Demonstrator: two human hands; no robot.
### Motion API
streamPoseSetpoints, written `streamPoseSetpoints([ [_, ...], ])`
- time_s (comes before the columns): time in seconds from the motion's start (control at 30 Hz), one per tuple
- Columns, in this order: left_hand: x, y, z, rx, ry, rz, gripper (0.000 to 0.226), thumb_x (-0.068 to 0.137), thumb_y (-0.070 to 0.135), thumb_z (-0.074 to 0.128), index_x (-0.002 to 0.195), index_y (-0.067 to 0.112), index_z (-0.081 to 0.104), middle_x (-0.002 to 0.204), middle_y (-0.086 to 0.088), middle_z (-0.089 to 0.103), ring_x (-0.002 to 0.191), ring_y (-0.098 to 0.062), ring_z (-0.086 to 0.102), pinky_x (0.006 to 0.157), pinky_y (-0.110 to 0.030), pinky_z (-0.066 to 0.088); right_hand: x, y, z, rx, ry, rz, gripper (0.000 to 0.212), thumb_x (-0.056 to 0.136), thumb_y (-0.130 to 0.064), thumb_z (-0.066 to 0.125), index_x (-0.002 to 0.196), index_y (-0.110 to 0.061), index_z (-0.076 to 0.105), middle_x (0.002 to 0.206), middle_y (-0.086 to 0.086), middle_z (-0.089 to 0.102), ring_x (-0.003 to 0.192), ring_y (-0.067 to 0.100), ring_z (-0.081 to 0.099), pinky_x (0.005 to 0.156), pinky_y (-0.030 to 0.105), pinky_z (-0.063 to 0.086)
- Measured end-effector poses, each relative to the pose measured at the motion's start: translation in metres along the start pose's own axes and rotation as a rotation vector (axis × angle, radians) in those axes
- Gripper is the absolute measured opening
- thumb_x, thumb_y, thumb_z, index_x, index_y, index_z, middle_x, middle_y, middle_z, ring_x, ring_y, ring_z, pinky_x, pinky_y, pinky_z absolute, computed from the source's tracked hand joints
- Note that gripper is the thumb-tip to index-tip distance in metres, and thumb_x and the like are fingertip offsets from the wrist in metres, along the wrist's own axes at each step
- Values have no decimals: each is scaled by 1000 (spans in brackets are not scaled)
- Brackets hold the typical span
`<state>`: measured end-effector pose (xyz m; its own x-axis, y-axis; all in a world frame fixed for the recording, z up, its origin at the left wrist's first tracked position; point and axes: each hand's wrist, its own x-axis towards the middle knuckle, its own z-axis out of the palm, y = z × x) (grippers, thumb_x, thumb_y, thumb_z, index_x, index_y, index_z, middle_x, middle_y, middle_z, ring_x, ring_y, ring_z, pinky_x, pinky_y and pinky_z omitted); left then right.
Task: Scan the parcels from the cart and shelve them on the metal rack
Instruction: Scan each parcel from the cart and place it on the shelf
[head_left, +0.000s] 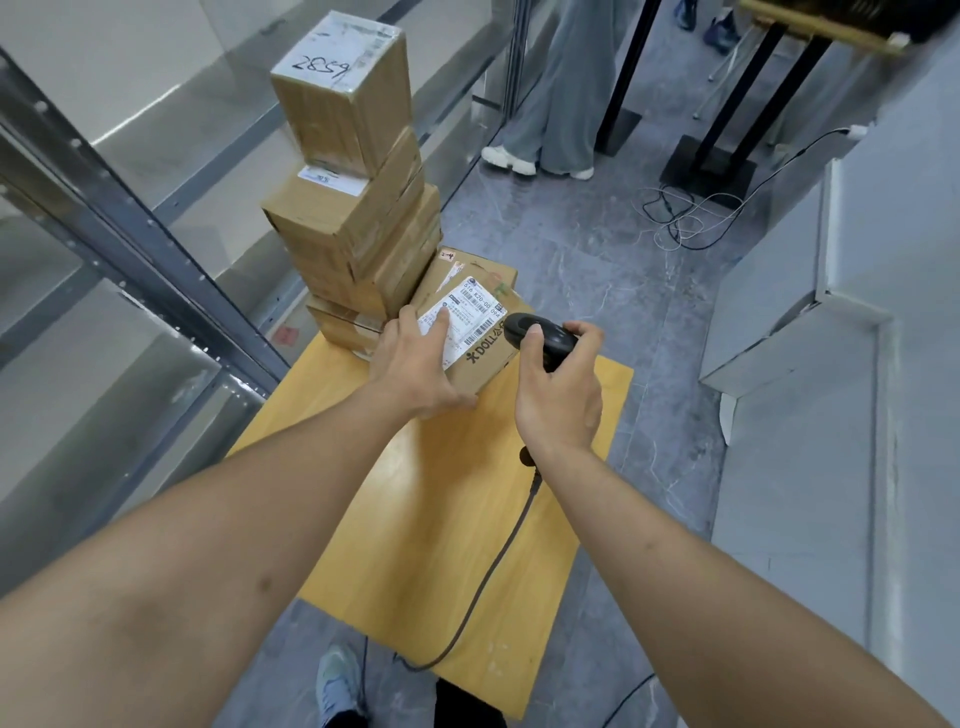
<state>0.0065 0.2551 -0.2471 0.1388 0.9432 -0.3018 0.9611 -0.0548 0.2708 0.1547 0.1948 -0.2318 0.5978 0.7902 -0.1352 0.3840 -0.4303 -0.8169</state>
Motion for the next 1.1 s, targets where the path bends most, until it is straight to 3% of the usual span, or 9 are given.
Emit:
streamPoseSetpoints([
  [0.17,-43,-6,-30,15,30,69,138,58,74,87,167,26,16,155,-7,23,142,-30,28,113,-42,38,-32,-22,-17,4,-12,-60,32,103,-56,47,123,-33,41,89,-15,65,86,20,67,80,42,53],
  [0.3,-86,-17,-55,12,72,109,137,57,72,88,166,26,19,152,-8,26,140,-30,31,114,-41,38,-70,-46,-34,29,-29,-114,31,104,-54,47,125,-31,42,87,-17,61,87,19,64,74,36,41],
  [0.47,-149,-41,-85,28,173,131,138,56,72,89,167,27,20,152,-7,25,140,-29,31,113,-42,39,-130,-71,-48,112,-42,-218,22,104,-50,51,117,-36,40,91,-19,61,89,17,62,74,34,40],
  [0.57,-193,-63,-102,75,242,152,137,57,72,89,166,27,20,157,-8,24,142,-30,29,116,-42,37,-177,-83,-52,120,-51,-296,27,104,-49,51,122,-32,42,94,-16,62,87,16,61,66,33,38],
  [0.7,-251,-99,-126,139,330,168,137,60,71,89,167,27,16,166,-10,16,149,-31,23,123,-44,30,-237,-95,-55,88,-43,-440,30,102,-50,50,123,-31,41,104,-4,66,89,20,64,69,36,44],
  [0.9,-325,-155,-155,262,440,157,137,61,72,88,167,26,16,166,-10,16,152,-31,19,126,-41,23,-312,-110,-57,-1,-73,-612,34,102,-50,52,127,-28,42,99,-5,68,86,24,65,72,40,49],
  [1.1,-375,-202,-174,355,471,80,134,65,69,88,168,25,13,168,-10,11,154,-32,13,128,-42,15,-365,-127,-45,-68,-130,-756,36,102,-48,52,130,-26,42,102,-3,65,84,23,62,67,34,42],
])
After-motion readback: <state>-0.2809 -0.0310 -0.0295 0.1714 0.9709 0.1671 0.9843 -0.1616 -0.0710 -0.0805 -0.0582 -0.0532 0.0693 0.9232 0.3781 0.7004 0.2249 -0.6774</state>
